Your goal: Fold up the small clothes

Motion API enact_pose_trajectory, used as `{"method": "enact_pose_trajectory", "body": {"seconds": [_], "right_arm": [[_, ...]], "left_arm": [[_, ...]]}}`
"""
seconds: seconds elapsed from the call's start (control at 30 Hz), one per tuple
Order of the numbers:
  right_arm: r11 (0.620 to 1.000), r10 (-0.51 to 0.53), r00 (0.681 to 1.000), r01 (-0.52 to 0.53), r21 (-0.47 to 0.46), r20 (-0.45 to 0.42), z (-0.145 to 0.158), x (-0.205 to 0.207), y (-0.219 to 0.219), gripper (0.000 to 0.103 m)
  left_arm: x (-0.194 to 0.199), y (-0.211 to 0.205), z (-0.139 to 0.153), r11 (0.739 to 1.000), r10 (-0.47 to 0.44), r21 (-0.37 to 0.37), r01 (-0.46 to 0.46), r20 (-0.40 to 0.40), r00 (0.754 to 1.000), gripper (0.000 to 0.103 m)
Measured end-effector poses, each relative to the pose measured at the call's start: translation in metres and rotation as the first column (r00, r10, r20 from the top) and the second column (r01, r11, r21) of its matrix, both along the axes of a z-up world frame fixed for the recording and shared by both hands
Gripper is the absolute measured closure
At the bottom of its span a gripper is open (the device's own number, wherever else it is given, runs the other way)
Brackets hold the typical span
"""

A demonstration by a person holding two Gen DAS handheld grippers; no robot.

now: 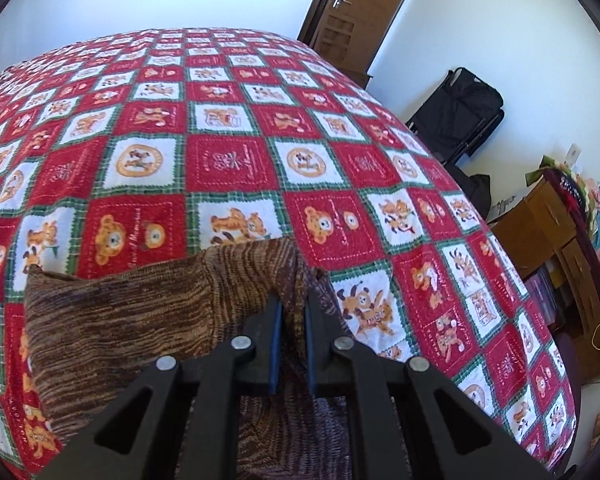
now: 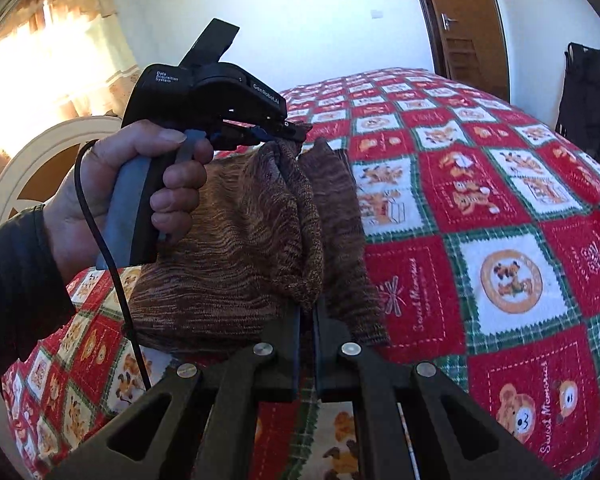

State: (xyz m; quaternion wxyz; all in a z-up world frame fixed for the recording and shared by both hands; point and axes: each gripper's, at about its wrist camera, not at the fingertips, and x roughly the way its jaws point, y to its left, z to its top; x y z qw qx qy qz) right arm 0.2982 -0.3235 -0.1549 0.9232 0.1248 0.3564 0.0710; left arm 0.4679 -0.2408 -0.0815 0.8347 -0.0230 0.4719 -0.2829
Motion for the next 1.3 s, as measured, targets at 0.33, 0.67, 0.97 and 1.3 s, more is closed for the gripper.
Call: {"method": "enact_pose_trajectory", "body": {"seconds": [0.33, 0.67, 0.97, 1.3], "right_arm": [[1.000, -0.023, 1.000, 0.023, 0.021, -0.011, -0.004, -0.006, -0.008, 0.099], [0.998, -0.051, 0.998, 0.052, 0.041, -0.034, -0.012, -0.010, -0.016, 0.099], [0.997, -0.054, 0.997, 0.056, 0.047, -0.048, -0.018, -0.009, -0.019, 0.098], [0.987, -0.152, 0.988, 0.150, 0.062, 0.031, 0.013, -0.018, -0.045, 0.047]], "left_arm": [[-0.004, -0.012, -0.005, 1.000, -0.018, 0.006, 0.018, -0.006, 1.000, 0.093], [-0.005, -0.026, -0.009, 1.000, -0.028, 0.010, 0.028, -0.009, 1.000, 0.093], [-0.010, -0.027, -0.004, 1.000, -0.027, 0.003, 0.027, -0.006, 1.000, 0.085], [-0.058, 0.038, 0.015, 0.999, 0.026, 0.027, -0.029, 0.101, 0.995, 0.044]]}}
